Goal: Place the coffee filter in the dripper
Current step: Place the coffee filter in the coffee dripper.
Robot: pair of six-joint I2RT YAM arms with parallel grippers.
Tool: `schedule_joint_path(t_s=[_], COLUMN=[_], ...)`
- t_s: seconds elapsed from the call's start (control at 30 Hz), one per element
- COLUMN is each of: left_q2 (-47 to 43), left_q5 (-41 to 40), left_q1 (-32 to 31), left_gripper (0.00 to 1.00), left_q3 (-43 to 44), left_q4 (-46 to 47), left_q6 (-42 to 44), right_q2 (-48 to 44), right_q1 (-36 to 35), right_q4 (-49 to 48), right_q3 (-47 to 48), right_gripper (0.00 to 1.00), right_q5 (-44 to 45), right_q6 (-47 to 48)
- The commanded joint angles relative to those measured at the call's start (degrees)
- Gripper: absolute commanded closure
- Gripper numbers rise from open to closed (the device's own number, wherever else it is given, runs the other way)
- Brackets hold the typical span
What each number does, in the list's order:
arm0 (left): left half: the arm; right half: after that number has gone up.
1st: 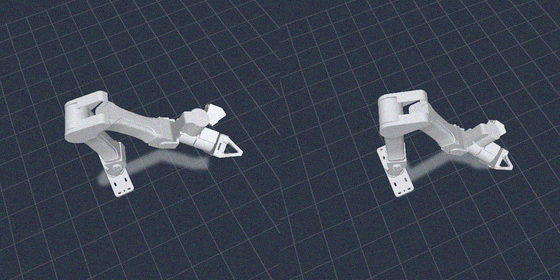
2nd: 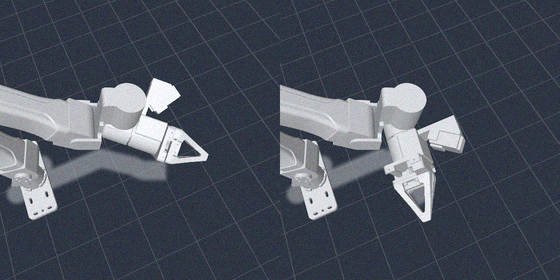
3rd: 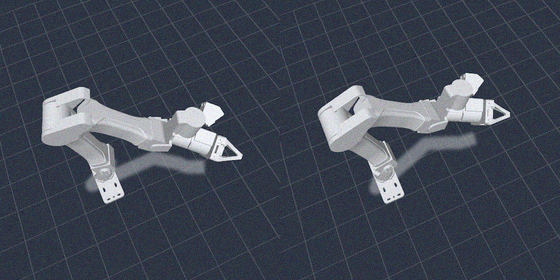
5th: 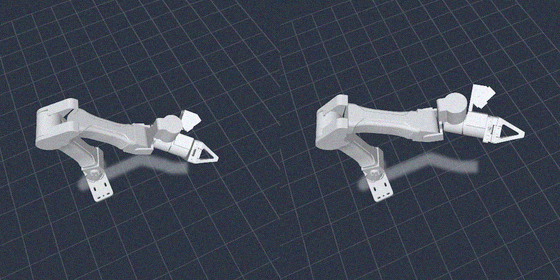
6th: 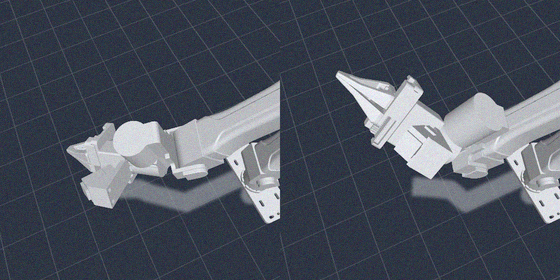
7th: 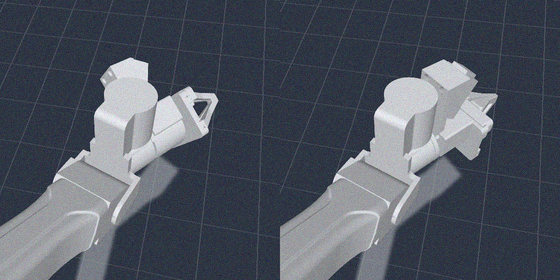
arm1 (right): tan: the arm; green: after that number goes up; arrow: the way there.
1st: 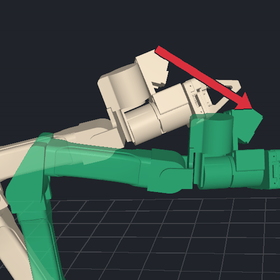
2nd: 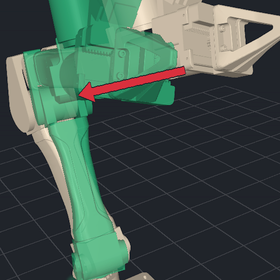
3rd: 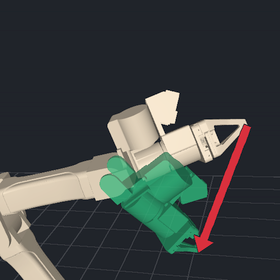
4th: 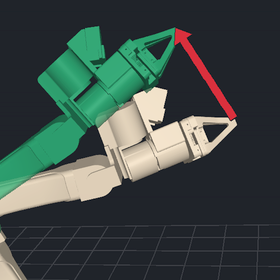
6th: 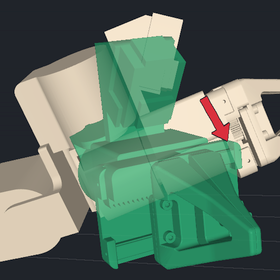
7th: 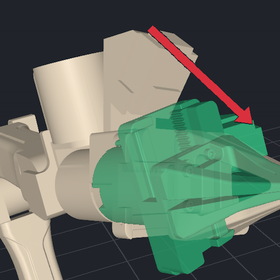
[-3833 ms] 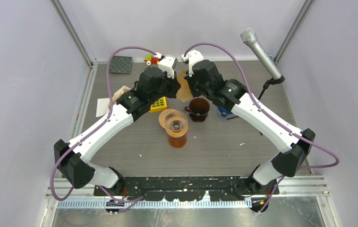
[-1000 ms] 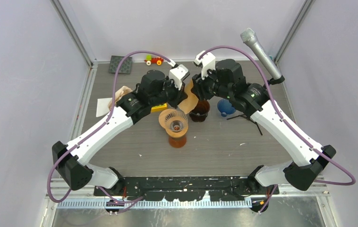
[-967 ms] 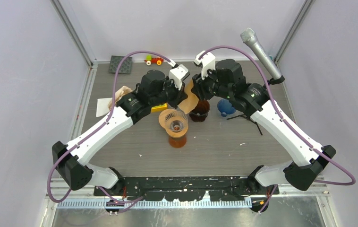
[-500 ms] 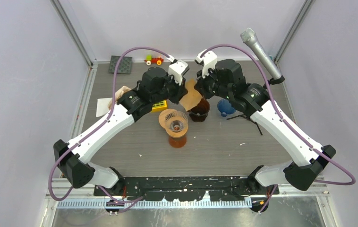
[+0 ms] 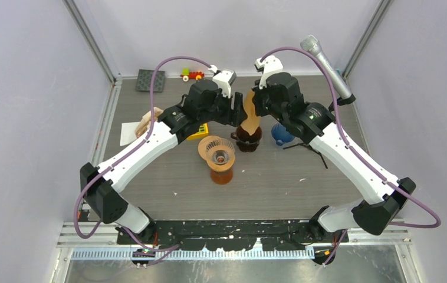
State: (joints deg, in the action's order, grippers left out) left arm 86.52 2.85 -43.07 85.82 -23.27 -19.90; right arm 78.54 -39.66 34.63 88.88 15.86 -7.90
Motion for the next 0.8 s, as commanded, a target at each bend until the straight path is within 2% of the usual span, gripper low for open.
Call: schedule_joint_path(t_s=[0.0, 0.3, 0.47, 0.63, 0.77], left_q2=[0.4, 2.7, 3.9, 5.2, 5.9], left_q5=[2.8, 6.5, 6.6, 7.1, 8.2], left_q1=[-0.1, -0.1, -0.1, -0.1, -0.1], left_gripper=[0.34, 0.3, 0.31, 0.44, 0.62], left_q3=[2.2, 2.7, 3.1, 3.6, 3.8], left_q4=[0.1, 0.6, 0.8, 1.6, 2.1], left_q6=[-6.4, -10.8, -11.2, -11.0, -10.8], right_q2=[0.9, 1.5, 1.4, 0.8, -0.1], right_q1=[0.9, 2.1, 2.6, 2.8, 3.3], right_q4=[-3.1, -3.4, -3.3, -3.8, -4.3], right_q3=[2.4, 1.8, 1.8, 0.9, -0.1], right_gripper=[1.0, 1.0, 1.0, 1.0, 1.0], right_q5=[4.6, 6.3, 6.3, 5.4, 5.1], right_q6=[-4.4, -7.9, -9.2, -9.4, -9.1])
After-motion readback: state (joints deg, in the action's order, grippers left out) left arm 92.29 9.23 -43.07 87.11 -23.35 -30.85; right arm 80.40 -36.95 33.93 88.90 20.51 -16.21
